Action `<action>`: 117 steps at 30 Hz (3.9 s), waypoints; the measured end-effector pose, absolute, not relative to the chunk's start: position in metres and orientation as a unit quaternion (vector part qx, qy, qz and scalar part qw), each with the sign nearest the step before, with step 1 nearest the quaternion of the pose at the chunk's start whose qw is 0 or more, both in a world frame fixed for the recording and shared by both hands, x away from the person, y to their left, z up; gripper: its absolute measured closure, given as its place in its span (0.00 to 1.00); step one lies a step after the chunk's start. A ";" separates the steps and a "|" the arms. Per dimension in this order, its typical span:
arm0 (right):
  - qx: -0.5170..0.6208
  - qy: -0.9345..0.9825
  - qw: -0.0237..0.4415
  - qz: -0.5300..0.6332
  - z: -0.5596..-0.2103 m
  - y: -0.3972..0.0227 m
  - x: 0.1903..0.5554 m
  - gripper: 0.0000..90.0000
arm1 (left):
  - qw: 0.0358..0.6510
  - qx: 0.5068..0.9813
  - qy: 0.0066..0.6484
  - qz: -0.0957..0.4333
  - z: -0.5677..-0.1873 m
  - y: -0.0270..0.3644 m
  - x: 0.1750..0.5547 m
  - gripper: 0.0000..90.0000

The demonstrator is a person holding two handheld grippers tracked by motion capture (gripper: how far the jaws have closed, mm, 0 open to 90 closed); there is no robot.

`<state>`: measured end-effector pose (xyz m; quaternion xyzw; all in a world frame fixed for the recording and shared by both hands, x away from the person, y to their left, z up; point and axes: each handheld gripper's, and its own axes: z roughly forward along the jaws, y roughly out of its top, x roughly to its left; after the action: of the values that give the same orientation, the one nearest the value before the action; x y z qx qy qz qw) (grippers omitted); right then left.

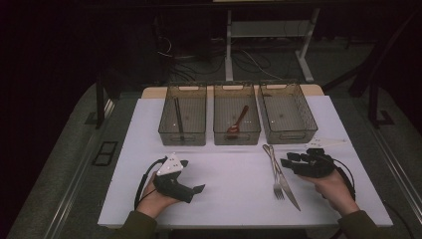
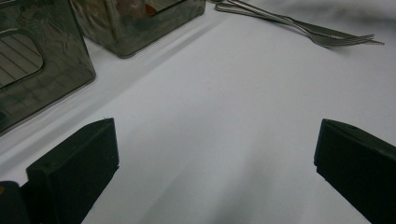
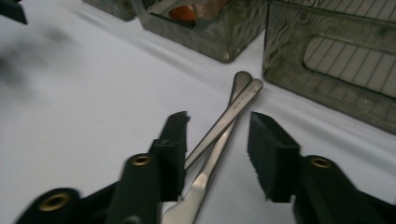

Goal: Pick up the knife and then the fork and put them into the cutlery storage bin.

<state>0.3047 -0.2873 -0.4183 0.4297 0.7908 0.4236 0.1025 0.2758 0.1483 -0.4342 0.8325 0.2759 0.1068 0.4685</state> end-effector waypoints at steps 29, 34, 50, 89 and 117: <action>0.462 0.802 0.120 0.359 -0.445 -0.250 0.376 0.99 | 0.469 0.835 0.271 0.100 -0.436 0.147 0.276 0.00; 0.454 0.807 0.116 0.360 -0.445 -0.244 0.375 0.99 | 0.468 0.835 0.271 0.098 -0.436 0.147 0.276 0.00; 0.430 0.829 0.110 0.341 -0.445 -0.228 0.368 0.99 | 0.468 0.836 0.269 0.096 -0.436 0.147 0.276 0.00; 0.361 0.880 0.009 0.308 -0.426 -0.208 0.340 0.58 | 0.467 0.838 0.266 0.093 -0.436 0.146 0.276 0.00; 0.314 0.938 0.033 0.145 -0.422 -0.190 0.319 0.82 | 0.466 0.841 0.259 0.091 -0.436 0.146 0.275 0.00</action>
<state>0.3189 -0.1899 -0.4222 0.3142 0.9377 0.1446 0.0329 0.2752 0.1455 -0.4360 0.8409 0.2592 0.0907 0.4664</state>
